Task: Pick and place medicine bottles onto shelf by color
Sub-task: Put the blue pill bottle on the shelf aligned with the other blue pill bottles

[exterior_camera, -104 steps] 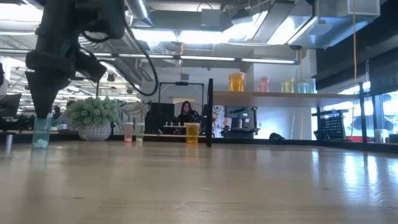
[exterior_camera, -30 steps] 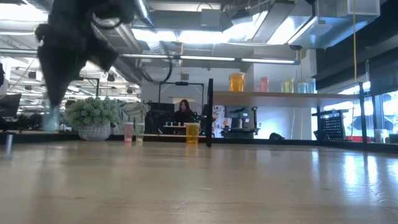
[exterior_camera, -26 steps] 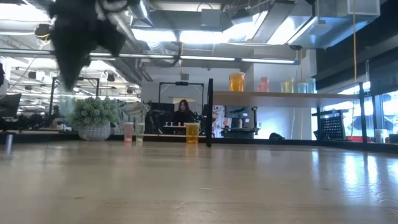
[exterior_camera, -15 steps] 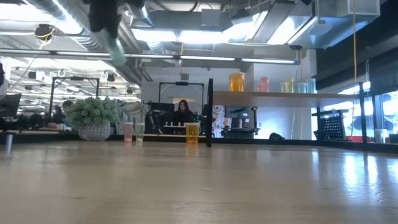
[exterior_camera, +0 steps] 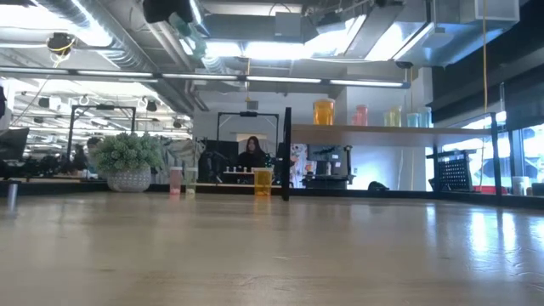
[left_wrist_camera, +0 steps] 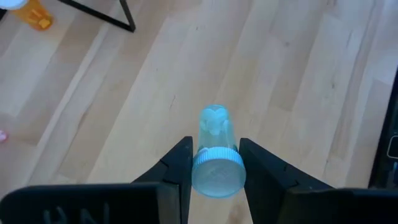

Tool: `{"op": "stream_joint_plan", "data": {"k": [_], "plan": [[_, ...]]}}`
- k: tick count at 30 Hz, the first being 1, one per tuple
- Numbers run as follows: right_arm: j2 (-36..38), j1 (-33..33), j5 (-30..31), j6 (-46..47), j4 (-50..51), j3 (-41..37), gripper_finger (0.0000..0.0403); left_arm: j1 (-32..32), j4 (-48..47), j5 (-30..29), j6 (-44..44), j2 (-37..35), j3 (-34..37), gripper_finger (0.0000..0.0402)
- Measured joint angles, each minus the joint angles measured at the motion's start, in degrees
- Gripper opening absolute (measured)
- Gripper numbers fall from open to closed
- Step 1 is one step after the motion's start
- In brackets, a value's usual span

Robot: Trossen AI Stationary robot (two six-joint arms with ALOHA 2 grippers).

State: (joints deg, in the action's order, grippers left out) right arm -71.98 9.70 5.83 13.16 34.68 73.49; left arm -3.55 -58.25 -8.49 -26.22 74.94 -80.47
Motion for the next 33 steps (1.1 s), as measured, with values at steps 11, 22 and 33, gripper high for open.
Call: {"op": "stream_joint_plan", "data": {"k": [11,22,33], "plan": [[-3.5,-2.1,-2.5,-6.0,-4.2,0.0,0.0106,0.0,-0.2,0.0,0.2,0.0,0.0,0.0098],[-8.0,-4.4,-2.9,-4.9,-8.3,0.0,0.0162,0.0,-0.2,0.0,0.0,0.0,0.0,0.0098],[-12.6,-4.7,-3.2,-10.0,-19.8,0.0,0.0237,0.0,-0.1,0.0,0.3,0.0,0.0,0.0098]]}}
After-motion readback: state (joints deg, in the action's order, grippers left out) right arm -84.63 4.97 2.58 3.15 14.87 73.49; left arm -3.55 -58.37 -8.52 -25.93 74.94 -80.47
